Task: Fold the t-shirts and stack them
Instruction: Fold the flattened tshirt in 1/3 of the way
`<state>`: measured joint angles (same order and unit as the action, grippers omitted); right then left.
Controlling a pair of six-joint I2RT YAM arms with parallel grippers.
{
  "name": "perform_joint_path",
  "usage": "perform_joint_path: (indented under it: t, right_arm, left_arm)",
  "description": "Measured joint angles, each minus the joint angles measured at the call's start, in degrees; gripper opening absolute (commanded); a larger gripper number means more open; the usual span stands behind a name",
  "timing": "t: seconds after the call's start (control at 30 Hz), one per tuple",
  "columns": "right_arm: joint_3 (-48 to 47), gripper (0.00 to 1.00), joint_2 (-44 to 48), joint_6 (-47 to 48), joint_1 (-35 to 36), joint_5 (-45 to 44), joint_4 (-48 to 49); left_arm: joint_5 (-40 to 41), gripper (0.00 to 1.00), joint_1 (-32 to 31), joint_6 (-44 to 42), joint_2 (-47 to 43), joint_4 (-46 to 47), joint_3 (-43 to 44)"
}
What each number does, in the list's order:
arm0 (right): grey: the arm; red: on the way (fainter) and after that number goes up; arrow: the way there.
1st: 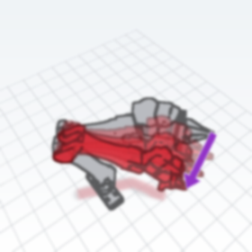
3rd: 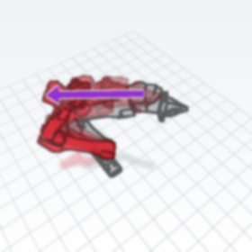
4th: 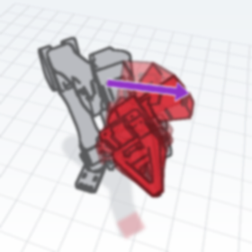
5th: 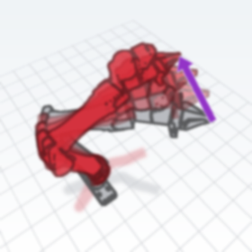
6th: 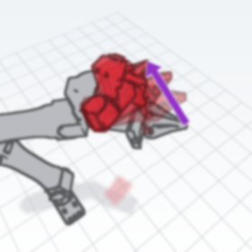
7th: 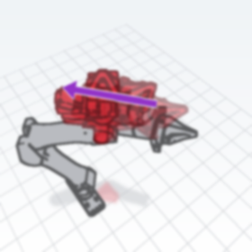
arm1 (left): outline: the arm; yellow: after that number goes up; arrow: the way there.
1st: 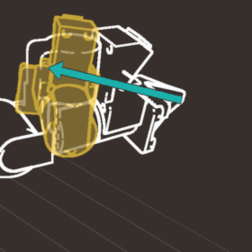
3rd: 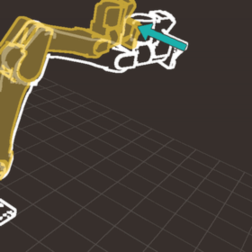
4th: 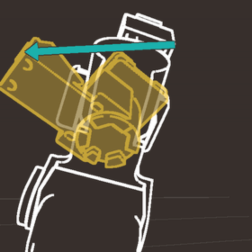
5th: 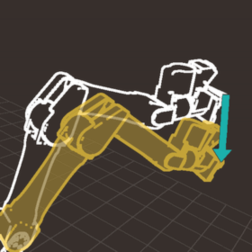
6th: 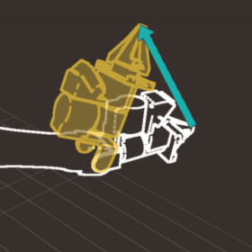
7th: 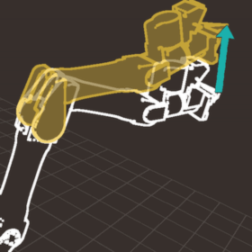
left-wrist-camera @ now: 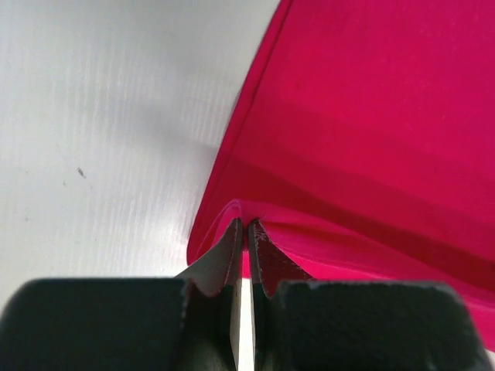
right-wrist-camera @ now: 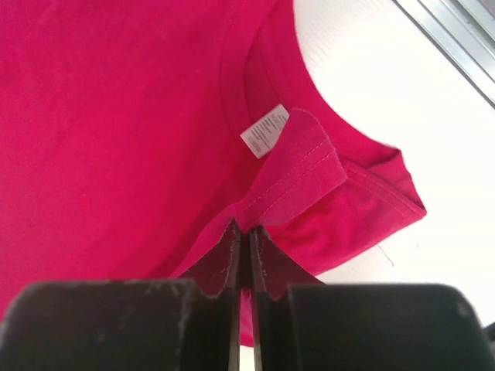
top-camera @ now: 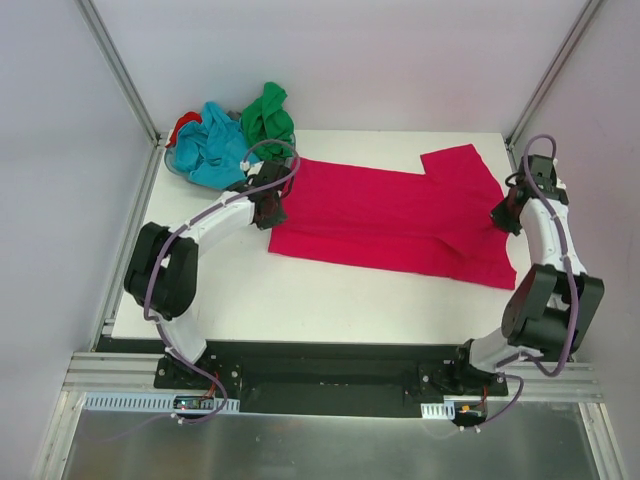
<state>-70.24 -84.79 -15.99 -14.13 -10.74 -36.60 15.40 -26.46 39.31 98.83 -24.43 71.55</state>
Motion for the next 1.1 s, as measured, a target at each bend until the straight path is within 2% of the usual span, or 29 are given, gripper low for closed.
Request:
perform_joint_path:
  t: [0.07, 0.13, 0.17, 0.23, 0.27, 0.33, 0.37, 0.43, 0.57, 0.6, 0.7, 0.83, 0.93, 1.1]
  right_arm:
    - [-2.3, 0.06, -3.7, 0.2, 0.5, 0.0, 0.3]
    - [-4.8, 0.11, -7.4, 0.2, 1.1, 0.0, 0.4]
    - [-5.9, 0.18, -9.1, 0.2, 1.4, 0.0, 0.6]
    - [-9.3, 0.35, -13.4, 0.3, 2.0, 0.0, 0.5]
    - [-11.3, 0.48, -15.5, 0.5, 2.3, 0.0, 0.1]
    - [-16.1, 0.62, -20.0, 1.0, 2.8, 0.0, -0.5]
    - [-18.6, 0.69, -22.1, 1.4, 3.0, 0.1, -1.0]
    - [-22.6, 0.82, -24.8, 2.3, 3.4, 0.2, -1.9]
    - [-24.5, 0.99, -24.3, 4.5, 4.7, -0.8, -3.3]
    - [-23.3, 0.96, -22.9, 5.0, 4.9, -0.8, -2.9]
    - [-15.2, 0.96, -15.9, 5.8, 5.4, 0.1, -1.7]
    - [-2.3, 0.96, -5.4, 5.9, 5.4, 7.3, 0.4]
    - [2.1, 0.96, -5.0, 5.8, 5.4, 13.1, 2.0]
    - [2.9, 0.96, -10.0, 5.3, 5.4, 17.3, 4.3]
  left_arm:
    - [0.0, 0.00, 0.3, -0.5, 1.7, -0.1, 1.4]
    - [0.0, 0.14, 0.4, -1.2, 3.3, 0.1, 2.7]
    - [0.0, 0.30, 0.6, -1.4, 3.9, 0.1, 3.0]
    - [0.2, 0.38, 0.7, -2.1, 4.8, 0.0, 3.6]
    - [0.3, 0.48, 1.0, -2.4, 5.1, -0.2, 4.0]
    - [0.3, 0.83, 1.5, -3.3, 5.6, -0.4, 5.0]
    - [0.2, 0.97, 1.7, -4.0, 5.6, -0.3, 5.4]
    - [0.2, 0.99, 2.1, -4.7, 5.3, -0.1, 6.1]
    - [-1.2, 0.99, 2.4, -4.9, 3.3, -0.3, 6.1]
    - [-2.1, 0.99, 2.4, -4.9, 2.4, -0.2, 5.9]
    - [-5.2, 0.99, 2.1, -5.3, -0.6, 0.2, 4.4]
    - [-11.1, 0.99, 1.2, -5.7, -1.6, 1.5, 3.3]
    - [-15.7, 0.99, 0.4, -5.9, -0.7, 2.7, 2.7]
    - [-19.5, 0.99, -0.1, -5.9, 2.6, 4.6, 2.5]
